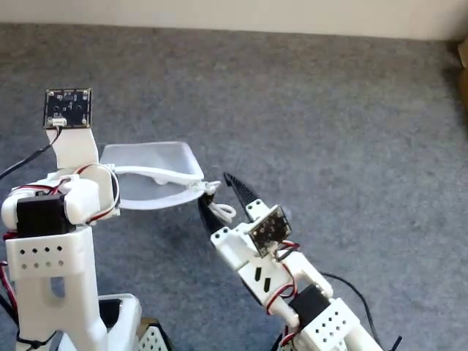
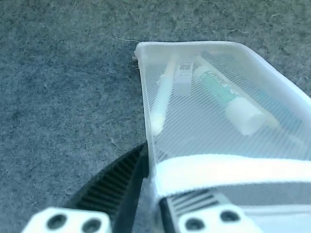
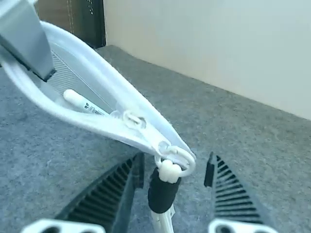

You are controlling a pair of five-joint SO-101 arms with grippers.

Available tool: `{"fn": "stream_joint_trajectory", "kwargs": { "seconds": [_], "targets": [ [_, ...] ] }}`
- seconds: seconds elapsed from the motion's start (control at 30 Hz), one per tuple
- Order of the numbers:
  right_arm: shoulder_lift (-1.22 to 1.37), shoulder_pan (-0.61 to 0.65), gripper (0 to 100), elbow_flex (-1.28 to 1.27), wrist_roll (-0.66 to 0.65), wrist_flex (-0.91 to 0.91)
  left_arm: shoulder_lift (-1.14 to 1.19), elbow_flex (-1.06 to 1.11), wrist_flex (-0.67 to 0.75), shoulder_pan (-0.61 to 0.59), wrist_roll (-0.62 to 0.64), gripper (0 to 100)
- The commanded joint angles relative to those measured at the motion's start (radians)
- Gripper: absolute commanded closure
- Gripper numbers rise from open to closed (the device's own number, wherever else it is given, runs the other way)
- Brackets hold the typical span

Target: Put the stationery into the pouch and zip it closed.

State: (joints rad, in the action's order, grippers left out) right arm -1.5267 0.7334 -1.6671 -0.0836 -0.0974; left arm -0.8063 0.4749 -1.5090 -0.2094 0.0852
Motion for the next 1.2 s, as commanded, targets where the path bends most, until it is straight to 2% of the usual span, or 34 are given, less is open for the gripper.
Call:
{"fn": "stream_joint_trajectory", "kwargs": {
  "seconds": [0.0,0.3,0.53,0.67,0.97,1.17],
  "targets": [
    [-0.019,-0.005,80.8,0.004,0.008,0.022,0.001,-0.008,0.003,0.018,0.000,99],
    [-0.018,0.019,85.8,0.012,0.008,0.012,0.001,-0.007,0.002,0.018,0.000,99],
    [-0.018,0.033,85.6,0.094,0.008,-0.148,0.001,0.016,0.006,0.019,0.000,99],
    [-0.004,0.033,85.6,0.116,0.048,-0.171,0.001,0.016,0.006,0.019,0.000,99],
    [0.395,0.025,85.6,0.334,0.055,-0.166,0.001,0.018,0.006,0.019,0.000,99],
    [0.438,0.025,86.0,0.380,0.055,-0.163,0.001,0.018,0.006,0.019,0.000,99]
  ]
}}
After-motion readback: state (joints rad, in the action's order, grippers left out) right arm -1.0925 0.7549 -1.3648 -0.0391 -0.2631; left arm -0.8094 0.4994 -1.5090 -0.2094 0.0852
